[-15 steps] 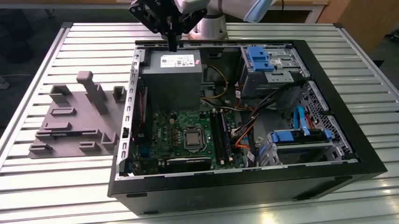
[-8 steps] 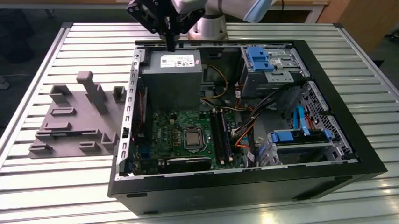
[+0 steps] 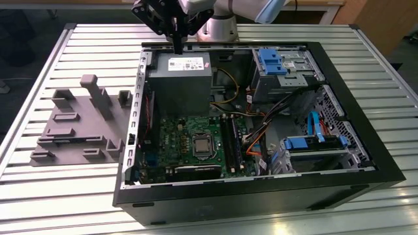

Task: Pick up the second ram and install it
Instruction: 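Reach for the second ram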

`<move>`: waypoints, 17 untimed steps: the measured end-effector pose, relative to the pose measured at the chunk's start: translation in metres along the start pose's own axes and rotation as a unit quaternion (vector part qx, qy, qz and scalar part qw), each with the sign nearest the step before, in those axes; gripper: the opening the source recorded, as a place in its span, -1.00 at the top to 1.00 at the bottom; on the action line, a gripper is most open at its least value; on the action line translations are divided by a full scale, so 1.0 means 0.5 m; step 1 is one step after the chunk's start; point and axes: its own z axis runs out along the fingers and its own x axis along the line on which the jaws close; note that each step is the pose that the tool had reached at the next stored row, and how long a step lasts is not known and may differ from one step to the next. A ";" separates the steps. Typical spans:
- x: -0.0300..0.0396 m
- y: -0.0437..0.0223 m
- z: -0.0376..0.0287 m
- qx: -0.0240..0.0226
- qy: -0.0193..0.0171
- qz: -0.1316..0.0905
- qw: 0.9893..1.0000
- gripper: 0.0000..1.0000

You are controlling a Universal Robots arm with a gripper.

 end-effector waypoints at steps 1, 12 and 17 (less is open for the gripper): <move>0.000 0.000 0.000 0.000 0.000 0.000 1.000 0.79; 0.023 -0.002 0.000 0.000 0.000 0.000 1.000 0.79; 0.026 -0.002 0.000 0.000 0.000 0.000 1.000 0.79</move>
